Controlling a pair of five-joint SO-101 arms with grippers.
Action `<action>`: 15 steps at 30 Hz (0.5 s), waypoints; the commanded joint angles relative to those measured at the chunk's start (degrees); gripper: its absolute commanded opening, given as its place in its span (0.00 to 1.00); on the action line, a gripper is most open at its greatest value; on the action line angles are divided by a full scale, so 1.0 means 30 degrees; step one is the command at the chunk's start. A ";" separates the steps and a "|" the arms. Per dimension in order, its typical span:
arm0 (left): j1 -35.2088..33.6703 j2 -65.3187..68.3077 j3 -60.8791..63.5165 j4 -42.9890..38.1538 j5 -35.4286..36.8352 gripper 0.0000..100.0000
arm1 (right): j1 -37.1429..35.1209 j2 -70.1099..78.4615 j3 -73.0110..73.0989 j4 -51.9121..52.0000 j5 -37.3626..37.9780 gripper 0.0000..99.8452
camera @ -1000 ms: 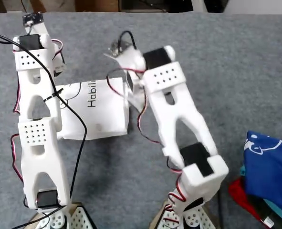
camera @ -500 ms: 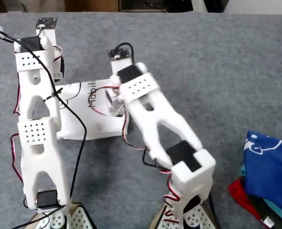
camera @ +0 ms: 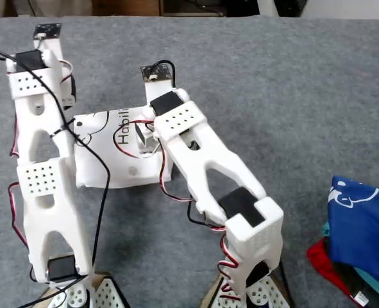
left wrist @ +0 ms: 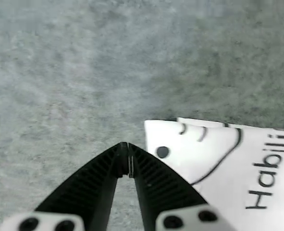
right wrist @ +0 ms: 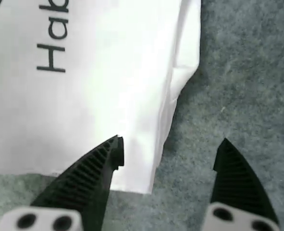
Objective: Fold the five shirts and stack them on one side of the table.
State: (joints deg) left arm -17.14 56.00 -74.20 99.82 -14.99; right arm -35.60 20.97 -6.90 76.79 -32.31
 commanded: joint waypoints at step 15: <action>-0.1026 0.0894 -0.0879 -0.0381 0.0147 0.02 | -0.0044 0.6579 -0.3912 -0.0381 -0.1172 0.14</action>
State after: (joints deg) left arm -19.78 59.43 -74.20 99.38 -14.81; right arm -35.78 38.81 -15.87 75.91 -35.74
